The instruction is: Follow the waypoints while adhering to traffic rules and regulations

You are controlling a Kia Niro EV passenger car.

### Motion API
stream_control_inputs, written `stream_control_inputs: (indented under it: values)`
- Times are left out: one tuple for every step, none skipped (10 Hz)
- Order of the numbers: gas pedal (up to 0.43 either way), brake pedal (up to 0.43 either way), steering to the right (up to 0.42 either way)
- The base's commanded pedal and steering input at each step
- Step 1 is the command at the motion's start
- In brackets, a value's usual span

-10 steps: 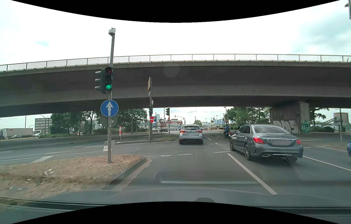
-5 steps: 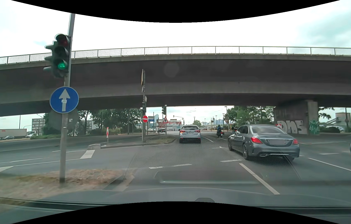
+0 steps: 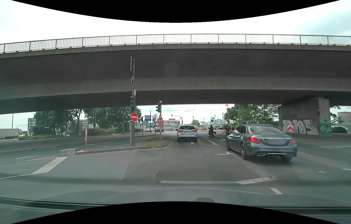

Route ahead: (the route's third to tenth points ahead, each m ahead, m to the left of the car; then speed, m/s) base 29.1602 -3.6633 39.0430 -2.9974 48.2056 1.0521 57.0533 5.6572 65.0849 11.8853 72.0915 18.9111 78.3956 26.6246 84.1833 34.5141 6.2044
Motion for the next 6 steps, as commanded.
stream_control_inputs:
  values:
    - [0.311, 0.000, 0.009]
    - [0.311, 0.000, 0.009]
    - [0.287, 0.000, 0.009]
    - [0.280, 0.000, 0.009]
    - [0.248, 0.000, 0.009]
    - [0.240, 0.000, 0.009]
